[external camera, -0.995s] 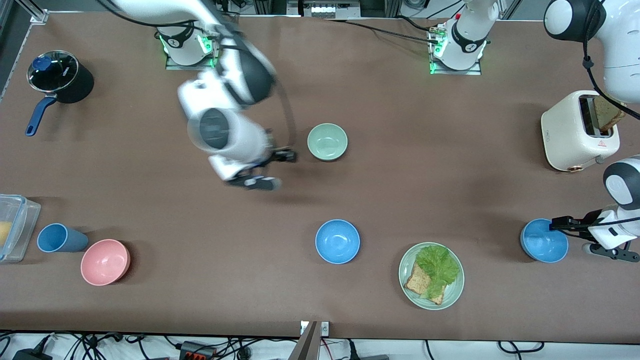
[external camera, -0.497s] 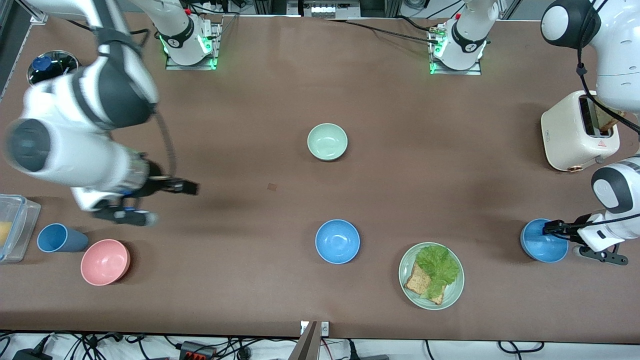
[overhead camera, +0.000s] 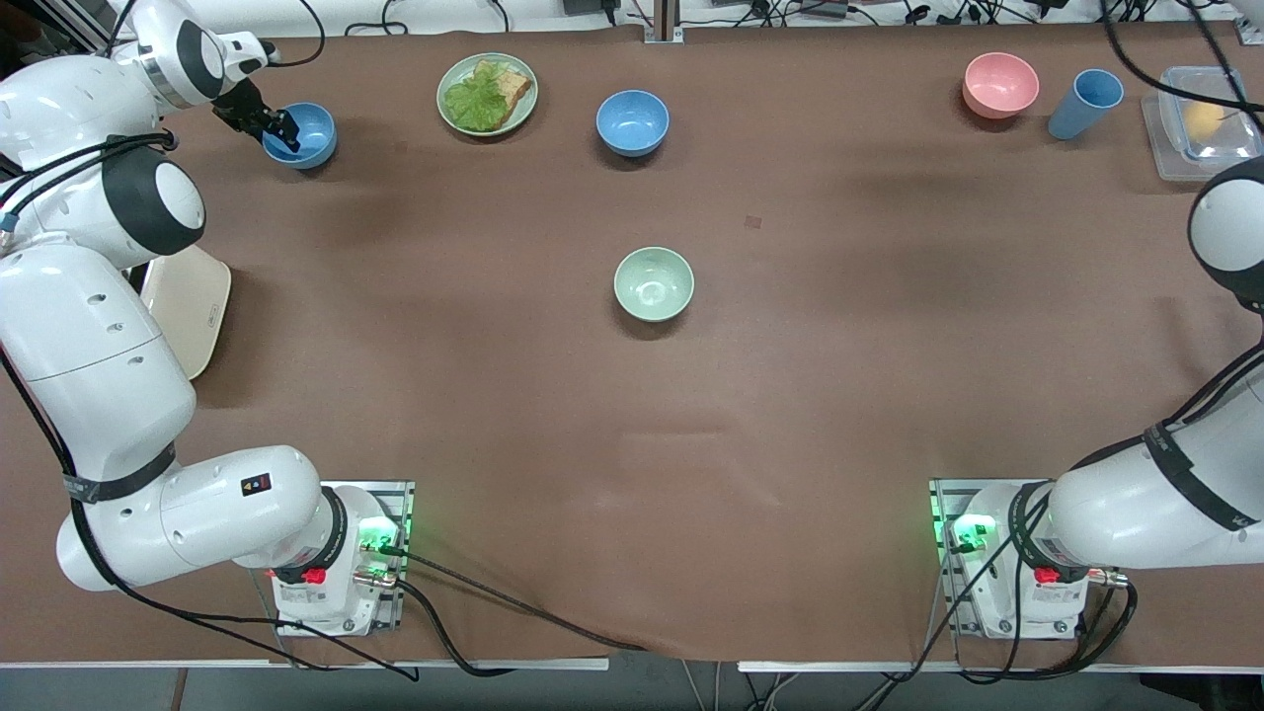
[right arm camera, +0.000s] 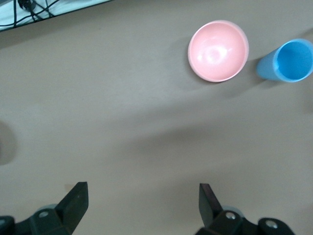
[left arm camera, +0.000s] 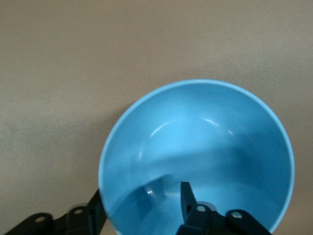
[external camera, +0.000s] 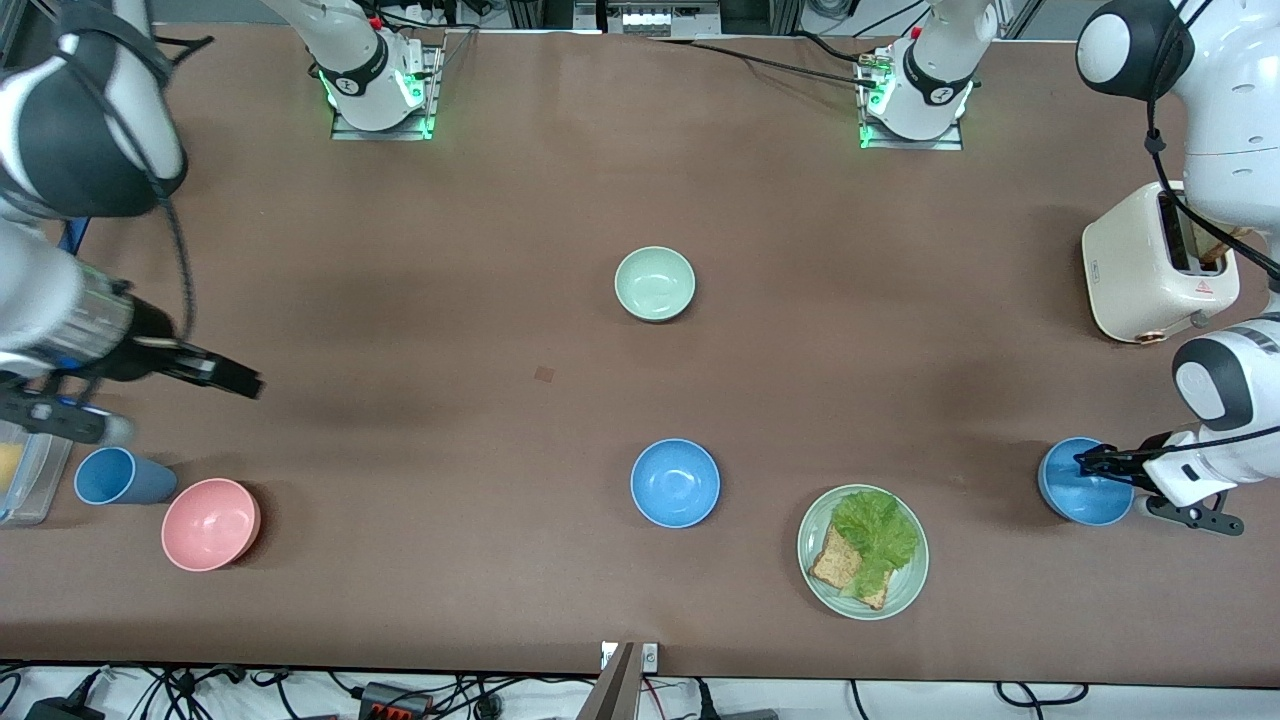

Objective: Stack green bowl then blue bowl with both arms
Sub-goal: 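Release the green bowl with the right gripper while the left gripper grasps the blue bowl, then lift the blue bowl with the left gripper toward the green bowl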

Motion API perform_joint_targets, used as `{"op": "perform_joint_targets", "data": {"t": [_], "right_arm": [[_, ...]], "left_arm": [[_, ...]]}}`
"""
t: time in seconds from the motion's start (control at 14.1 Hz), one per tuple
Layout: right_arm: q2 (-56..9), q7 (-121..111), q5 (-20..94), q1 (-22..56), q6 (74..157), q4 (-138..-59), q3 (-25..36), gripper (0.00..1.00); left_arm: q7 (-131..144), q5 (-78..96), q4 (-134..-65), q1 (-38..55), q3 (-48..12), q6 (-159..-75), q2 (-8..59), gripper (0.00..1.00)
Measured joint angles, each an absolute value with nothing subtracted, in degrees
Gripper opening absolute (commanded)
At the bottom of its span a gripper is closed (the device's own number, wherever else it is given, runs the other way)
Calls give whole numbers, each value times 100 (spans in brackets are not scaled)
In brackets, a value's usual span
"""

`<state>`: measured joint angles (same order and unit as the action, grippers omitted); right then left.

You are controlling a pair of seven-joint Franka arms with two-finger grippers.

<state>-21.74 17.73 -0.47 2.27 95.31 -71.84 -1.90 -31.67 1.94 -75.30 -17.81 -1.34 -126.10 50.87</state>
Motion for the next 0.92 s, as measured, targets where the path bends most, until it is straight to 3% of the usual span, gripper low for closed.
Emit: {"op": "perform_joint_targets", "data": {"t": [0.28,0.36,0.92], "right_arm": [[-1803,357,-48,-332,9519,-7319,-77,100],[-1735,219,-48,-375,9504,-7337,-40,100],[-1171,171,-48,-372,9130,-7938,23,100]], "left_arm": [[-3183,194,-7495,-1746,-99,-12610,5088,8],[-3197,192,-7477,-1747,-84,-12610,5088,1],[-2517,-226,-7283,-1634,-116,-12357,5033,1]]}}
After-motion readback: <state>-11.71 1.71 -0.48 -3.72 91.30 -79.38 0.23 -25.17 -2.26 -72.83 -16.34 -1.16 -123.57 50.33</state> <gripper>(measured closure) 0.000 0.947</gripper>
